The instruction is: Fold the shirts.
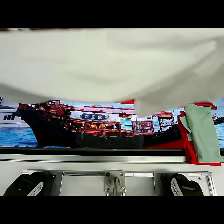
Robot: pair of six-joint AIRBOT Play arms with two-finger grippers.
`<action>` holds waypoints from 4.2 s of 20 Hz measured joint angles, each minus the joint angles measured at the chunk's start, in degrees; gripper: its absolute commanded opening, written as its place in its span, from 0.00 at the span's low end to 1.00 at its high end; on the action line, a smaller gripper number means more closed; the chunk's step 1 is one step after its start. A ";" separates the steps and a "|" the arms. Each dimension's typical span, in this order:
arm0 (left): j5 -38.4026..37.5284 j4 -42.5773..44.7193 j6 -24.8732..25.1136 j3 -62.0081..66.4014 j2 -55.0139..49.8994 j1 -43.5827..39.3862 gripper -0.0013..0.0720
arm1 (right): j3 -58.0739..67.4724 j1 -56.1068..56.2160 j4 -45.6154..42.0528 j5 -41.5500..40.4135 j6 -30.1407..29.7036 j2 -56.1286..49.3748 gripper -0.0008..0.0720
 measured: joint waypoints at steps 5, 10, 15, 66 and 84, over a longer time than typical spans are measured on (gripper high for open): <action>-6.84 6.40 -0.02 -3.85 0.35 0.09 0.06 | 0.24 0.00 -5.73 9.53 2.10 -3.28 0.10; -5.81 10.49 -1.14 -19.12 -5.60 0.28 0.06 | -6.67 0.04 -7.34 19.26 6.29 -16.46 0.10; 9.01 7.65 -12.33 -29.90 -20.59 5.79 0.07 | -17.00 0.09 -4.02 4.28 9.44 -32.48 0.10; 16.15 -45.90 22.58 -61.35 -24.96 27.71 0.06 | -23.12 -4.35 11.61 11.56 -4.37 -61.64 0.10; -5.05 -24.59 16.06 11.63 -2.29 27.82 0.06 | 9.14 -3.50 -7.21 2.71 1.16 3.74 0.10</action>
